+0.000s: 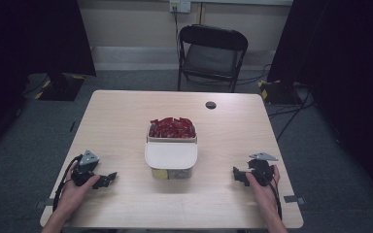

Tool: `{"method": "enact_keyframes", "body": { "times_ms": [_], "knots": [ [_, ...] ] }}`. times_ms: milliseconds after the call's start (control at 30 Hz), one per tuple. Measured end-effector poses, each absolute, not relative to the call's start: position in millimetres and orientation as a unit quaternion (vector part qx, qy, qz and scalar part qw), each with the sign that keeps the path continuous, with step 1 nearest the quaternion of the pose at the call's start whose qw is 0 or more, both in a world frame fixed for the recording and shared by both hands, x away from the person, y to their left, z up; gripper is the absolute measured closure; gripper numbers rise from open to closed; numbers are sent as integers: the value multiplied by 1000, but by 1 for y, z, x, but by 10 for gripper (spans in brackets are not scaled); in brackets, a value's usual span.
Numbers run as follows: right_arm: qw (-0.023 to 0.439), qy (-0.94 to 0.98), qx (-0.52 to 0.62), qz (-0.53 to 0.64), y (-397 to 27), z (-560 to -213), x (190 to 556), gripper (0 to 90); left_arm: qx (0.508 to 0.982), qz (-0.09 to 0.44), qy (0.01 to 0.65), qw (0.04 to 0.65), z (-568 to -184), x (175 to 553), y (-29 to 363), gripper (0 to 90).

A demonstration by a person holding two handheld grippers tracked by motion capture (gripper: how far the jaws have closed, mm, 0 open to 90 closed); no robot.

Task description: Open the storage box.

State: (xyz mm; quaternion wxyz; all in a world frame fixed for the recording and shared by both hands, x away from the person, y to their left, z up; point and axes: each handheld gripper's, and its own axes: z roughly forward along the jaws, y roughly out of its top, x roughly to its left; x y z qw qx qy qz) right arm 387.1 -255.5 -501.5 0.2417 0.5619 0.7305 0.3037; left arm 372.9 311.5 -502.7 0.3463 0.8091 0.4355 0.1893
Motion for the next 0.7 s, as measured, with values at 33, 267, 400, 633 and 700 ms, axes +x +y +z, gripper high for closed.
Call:
{"method": "enact_keyframes", "body": {
  "times_ms": [33, 267, 400, 633, 700],
  "knots": [
    [241, 731, 561, 304, -256, -501, 387, 16, 808, 189, 436, 347, -503, 373, 311, 62],
    [242, 730, 562, 305, -256, -502, 387, 17, 809, 190, 435, 346, -503, 373, 312, 62],
    [241, 728, 565, 305, -255, -501, 387, 23, 808, 187, 437, 349, -503, 373, 311, 61],
    [239, 725, 564, 315, -252, -498, 386, 144, 808, 187, 437, 349, -503, 373, 311, 61],
    [235, 731, 559, 313, -249, -497, 386, 145, 808, 187, 437, 349, -503, 373, 311, 61]
  ]
}}
